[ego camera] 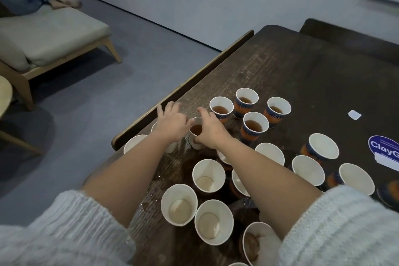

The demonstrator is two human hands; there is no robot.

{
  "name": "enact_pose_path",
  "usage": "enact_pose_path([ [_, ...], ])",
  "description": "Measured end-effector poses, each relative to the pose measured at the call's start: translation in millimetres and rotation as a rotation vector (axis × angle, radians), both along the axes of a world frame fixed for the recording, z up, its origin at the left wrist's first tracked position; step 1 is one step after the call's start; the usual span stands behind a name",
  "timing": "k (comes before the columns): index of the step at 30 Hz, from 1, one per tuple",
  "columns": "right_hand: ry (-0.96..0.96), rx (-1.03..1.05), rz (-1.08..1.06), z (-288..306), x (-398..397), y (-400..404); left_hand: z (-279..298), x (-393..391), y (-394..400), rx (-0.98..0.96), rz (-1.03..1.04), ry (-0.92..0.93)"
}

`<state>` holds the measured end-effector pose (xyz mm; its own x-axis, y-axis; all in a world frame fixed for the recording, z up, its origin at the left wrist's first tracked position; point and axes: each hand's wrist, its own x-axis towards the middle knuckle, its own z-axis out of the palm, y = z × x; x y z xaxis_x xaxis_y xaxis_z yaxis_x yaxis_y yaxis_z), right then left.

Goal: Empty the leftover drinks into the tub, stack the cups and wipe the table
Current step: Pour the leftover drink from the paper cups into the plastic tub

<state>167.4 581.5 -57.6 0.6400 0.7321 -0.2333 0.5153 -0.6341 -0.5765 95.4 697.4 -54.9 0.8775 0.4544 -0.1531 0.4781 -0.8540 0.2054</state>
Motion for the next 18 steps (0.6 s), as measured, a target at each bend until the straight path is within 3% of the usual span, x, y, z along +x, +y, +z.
enact_pose_path([
  [6,0.072,0.031,0.028,-2,6,-6,-13,15,-10,0.093,0.04,0.018],
  [11,0.149,0.113,0.032,5,15,-14,9,22,-8,0.1,0.06,0.057],
  [18,0.279,0.532,-0.156,35,14,-36,89,34,-8,0.076,0.109,0.026],
])
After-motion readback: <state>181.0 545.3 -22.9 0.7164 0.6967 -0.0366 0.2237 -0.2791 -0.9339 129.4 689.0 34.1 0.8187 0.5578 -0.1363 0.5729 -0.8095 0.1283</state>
